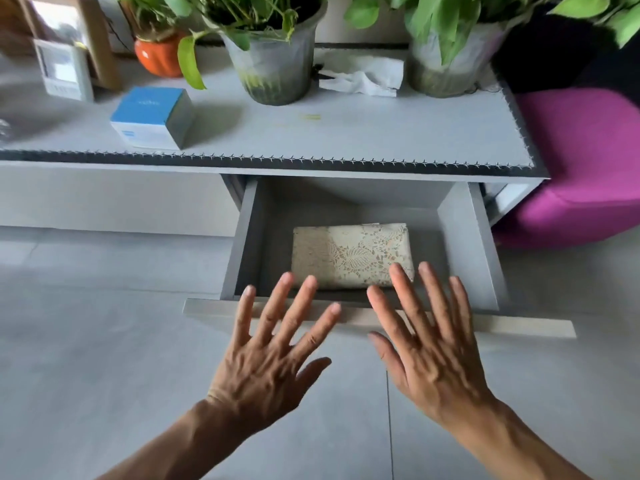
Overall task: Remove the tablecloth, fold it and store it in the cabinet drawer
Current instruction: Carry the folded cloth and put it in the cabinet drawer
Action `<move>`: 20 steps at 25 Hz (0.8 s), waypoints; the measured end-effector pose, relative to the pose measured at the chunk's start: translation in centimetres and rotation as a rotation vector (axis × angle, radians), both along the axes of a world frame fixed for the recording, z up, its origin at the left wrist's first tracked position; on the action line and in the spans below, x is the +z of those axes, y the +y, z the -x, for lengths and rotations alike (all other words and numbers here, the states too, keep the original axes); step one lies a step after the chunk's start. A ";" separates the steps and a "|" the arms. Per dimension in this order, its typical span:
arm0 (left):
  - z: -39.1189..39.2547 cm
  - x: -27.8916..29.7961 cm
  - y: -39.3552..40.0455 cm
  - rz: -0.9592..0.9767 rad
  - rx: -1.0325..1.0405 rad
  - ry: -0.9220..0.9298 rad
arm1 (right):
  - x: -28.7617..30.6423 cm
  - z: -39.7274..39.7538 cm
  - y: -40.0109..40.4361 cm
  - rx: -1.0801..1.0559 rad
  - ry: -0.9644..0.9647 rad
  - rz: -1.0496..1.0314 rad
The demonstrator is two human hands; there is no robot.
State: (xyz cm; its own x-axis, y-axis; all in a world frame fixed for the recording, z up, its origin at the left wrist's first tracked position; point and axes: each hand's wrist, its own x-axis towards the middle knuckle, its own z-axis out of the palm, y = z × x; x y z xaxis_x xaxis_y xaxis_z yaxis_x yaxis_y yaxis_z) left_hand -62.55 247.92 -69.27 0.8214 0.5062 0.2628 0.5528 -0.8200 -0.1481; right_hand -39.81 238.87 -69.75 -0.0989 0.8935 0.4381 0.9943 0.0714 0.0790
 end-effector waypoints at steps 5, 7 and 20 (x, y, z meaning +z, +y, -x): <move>-0.4 -2.4 2.3 -0.174 -0.015 0.006 | -1.6 -1.2 1.9 -0.029 -0.087 -0.073; -1.6 -1.5 5.1 -0.209 0.007 0.014 | -0.7 -2.4 4.4 -0.013 -0.078 -0.102; -5.2 -3.2 11.9 -0.061 0.161 0.222 | -4.5 -5.3 8.9 -0.276 0.052 0.233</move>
State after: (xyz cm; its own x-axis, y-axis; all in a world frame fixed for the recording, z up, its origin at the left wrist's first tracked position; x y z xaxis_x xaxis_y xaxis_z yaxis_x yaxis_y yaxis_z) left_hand -57.36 259.77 -72.48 0.7723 0.6239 0.1195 0.6240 -0.7101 -0.3262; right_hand -34.51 247.81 -74.26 0.1771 0.9599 0.2175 0.9808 -0.1904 0.0415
